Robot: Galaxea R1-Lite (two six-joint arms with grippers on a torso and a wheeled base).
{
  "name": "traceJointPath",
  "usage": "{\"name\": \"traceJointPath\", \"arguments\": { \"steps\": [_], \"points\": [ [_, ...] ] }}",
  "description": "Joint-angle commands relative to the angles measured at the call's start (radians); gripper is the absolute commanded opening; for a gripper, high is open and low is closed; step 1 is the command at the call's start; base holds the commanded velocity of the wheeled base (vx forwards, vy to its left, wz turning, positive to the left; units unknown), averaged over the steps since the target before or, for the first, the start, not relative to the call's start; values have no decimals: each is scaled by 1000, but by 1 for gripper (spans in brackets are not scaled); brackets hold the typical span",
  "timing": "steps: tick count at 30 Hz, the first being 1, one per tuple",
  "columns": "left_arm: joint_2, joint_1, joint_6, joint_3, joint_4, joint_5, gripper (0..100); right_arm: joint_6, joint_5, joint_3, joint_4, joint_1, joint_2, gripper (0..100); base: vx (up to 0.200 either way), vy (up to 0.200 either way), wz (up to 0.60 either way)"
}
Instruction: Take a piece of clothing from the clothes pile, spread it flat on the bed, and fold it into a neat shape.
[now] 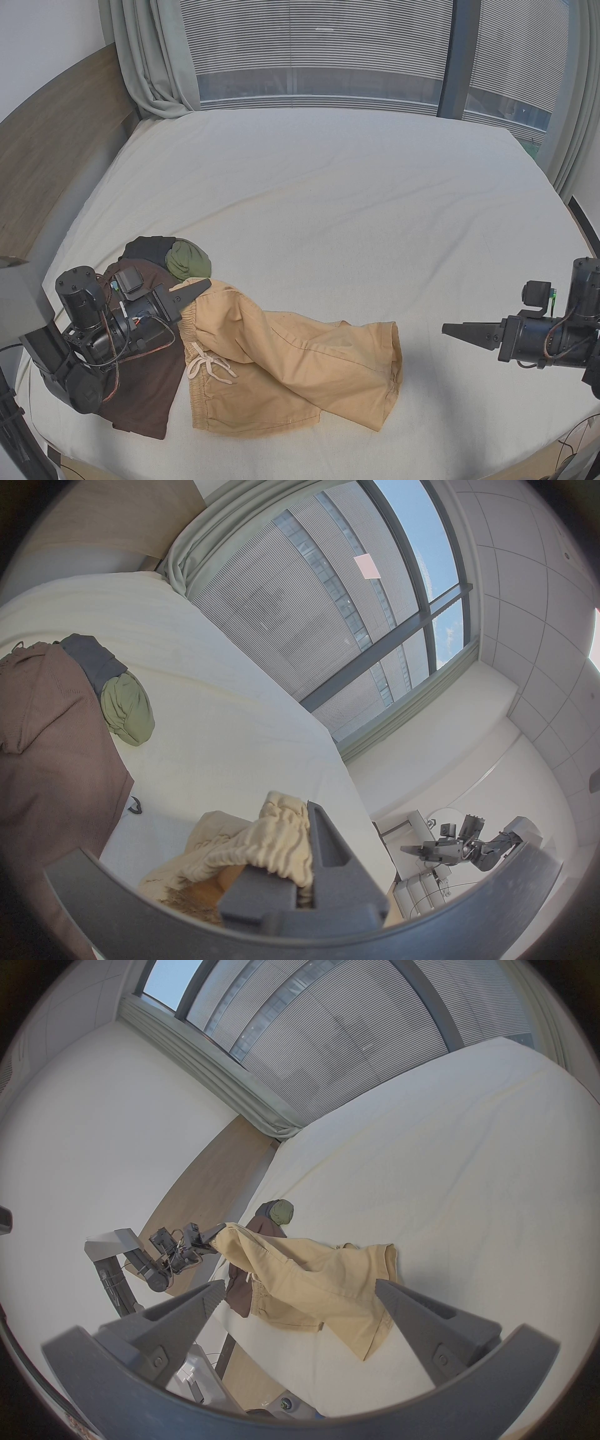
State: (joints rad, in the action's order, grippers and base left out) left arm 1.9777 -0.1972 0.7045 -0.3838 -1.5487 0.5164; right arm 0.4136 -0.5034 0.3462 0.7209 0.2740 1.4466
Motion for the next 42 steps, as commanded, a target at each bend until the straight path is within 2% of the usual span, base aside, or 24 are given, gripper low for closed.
{"name": "traceJointPath", "arguments": {
  "steps": [1,9,19,27,42],
  "points": [
    [6,-2,1,-7,-1,-7,0,20,-3,-36,109,22,186,100,0,0,0],
    [10,9,0,0,-1,-6,0,159,-3,-73,353,62,364,100,0,0,0],
    [9,9,0,-1,-1,-7,0,202,0,-98,601,62,586,100,0,0,0],
    [9,9,0,-3,-1,-7,0,243,8,-118,825,91,768,100,0,0,0],
    [10,9,0,-7,-1,-9,0,252,22,-67,822,109,882,100,0,0,0]
  ]
}}
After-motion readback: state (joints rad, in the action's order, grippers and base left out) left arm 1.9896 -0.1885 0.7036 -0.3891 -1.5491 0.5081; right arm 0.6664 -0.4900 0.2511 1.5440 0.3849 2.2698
